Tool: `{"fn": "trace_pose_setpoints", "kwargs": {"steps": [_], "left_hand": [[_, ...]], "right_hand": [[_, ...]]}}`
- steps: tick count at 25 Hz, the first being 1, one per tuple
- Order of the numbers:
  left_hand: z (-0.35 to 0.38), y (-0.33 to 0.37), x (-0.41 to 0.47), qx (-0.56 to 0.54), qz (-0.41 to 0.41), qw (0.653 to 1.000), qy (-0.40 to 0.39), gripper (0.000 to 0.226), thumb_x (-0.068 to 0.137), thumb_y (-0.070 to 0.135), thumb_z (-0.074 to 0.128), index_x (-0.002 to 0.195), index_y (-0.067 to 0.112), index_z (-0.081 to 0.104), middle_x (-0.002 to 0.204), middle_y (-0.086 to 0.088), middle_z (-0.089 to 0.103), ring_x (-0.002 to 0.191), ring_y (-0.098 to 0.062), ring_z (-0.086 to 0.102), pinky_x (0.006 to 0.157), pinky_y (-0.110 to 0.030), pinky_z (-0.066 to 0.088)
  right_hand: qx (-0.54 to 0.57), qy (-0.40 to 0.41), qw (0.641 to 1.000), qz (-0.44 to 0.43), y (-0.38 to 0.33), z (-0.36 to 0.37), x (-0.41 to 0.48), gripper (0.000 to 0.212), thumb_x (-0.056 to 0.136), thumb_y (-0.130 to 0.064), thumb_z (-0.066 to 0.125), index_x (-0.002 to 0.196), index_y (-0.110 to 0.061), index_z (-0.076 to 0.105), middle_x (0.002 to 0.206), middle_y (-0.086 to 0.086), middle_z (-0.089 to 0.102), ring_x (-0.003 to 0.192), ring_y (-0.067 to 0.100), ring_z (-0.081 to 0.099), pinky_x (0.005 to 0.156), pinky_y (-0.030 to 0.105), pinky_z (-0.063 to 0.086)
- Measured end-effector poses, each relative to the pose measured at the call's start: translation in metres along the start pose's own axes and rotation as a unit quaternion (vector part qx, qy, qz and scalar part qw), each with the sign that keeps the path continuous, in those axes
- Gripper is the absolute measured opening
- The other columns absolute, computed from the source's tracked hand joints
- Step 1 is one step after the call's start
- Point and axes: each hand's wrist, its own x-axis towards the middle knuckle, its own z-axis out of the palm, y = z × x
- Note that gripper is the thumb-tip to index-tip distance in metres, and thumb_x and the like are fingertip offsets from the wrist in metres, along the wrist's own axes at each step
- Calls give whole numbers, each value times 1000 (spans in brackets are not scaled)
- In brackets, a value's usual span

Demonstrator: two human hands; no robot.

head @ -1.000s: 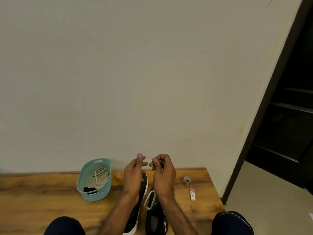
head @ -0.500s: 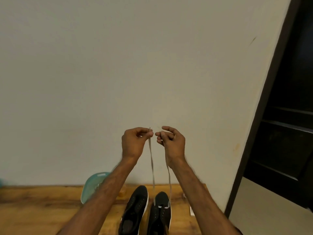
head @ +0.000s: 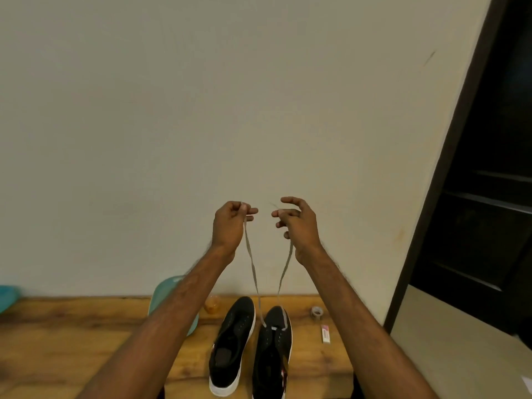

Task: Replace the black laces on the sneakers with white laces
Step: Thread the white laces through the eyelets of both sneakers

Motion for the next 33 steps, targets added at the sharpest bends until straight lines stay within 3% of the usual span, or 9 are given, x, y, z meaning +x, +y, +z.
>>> {"fn": "trace_pose_setpoints", "kwargs": {"steps": [3, 6, 11, 16, 21, 24, 28, 31, 33], "left_hand": [[-10, -56, -10, 7, -77, 997, -13, 23, 104, 7, 39, 103, 6, 62, 82, -4, 63, 66, -16, 54, 55, -23, 48], [-9, -142, -23, 171, -114, 977, -60, 17, 100, 17, 50, 102, 15, 67, 99, 0, 67, 88, -16, 60, 75, -25, 46], [9, -256, -54, 500, -78, 838, -202, 20, 99, 36, 49, 100, 27, 67, 100, 5, 67, 90, -14, 64, 75, -28, 50], [31, -316, -58, 578, -44, 763, -286, 29, 99, 33, 49, 126, 24, 58, 116, -1, 61, 99, -18, 64, 81, -30, 52], [35, -331, -56, 513, -57, 815, -264, 35, 96, 33, 55, 131, 30, 54, 114, 3, 66, 102, -18, 65, 82, -31, 50], [25, -332, -55, 462, -128, 844, -241, 11, 97, 33, 55, 103, 30, 64, 94, 6, 69, 94, -19, 65, 74, -32, 49], [13, -325, -46, 416, -202, 847, -264, 22, 96, 37, 57, 75, 32, 55, 78, 9, 61, 81, -14, 60, 73, -33, 46], [8, -307, -38, 442, -187, 840, -254, 25, 101, 38, 48, 86, 26, 62, 83, 6, 64, 80, -12, 60, 75, -32, 49], [3, -284, -27, 407, -170, 870, -219, 34, 104, 35, 40, 86, 22, 65, 87, 4, 65, 80, -8, 59, 80, -33, 50]], "right_hand": [[-107, 20, 994, 7, 68, -21, -11, 25, 95, 0, 49, 97, -14, 70, 89, 2, 72, 78, 14, 65, 60, 21, 51], [-251, -6, 960, 122, 169, -42, -32, 24, 99, -9, 49, 100, -15, 73, 98, 0, 71, 92, 19, 65, 75, 26, 51], [-393, -101, 887, 220, 289, -42, -66, 37, 95, -44, 58, 124, -22, 61, 123, -5, 60, 112, 13, 57, 93, 29, 48], [-400, -147, 878, 218, 330, -43, -70, 64, 89, -50, 63, 144, -25, 43, 144, -10, 42, 129, 13, 42, 105, 27, 40], [-387, -126, 891, 203, 347, -44, -66, 69, 86, -40, 69, 146, -20, 43, 143, -6, 43, 128, 15, 43, 105, 26, 42], [-377, -117, 896, 202, 351, -42, -67, 69, 86, -39, 68, 146, -19, 42, 143, -5, 44, 127, 15, 45, 104, 27, 43], [-350, -115, 904, 216, 352, -43, -67, 69, 85, -40, 71, 146, -19, 43, 142, -6, 45, 128, 14, 45, 104, 27, 45], [-277, -69, 934, 213, 334, -46, -63, 53, 88, -33, 72, 136, -20, 53, 129, -8, 54, 119, 12, 55, 94, 21, 50], [-230, 4, 958, 174, 305, -48, -51, 26, 93, -27, 67, 118, -25, 64, 111, -10, 65, 103, 6, 63, 84, 21, 54]]}}
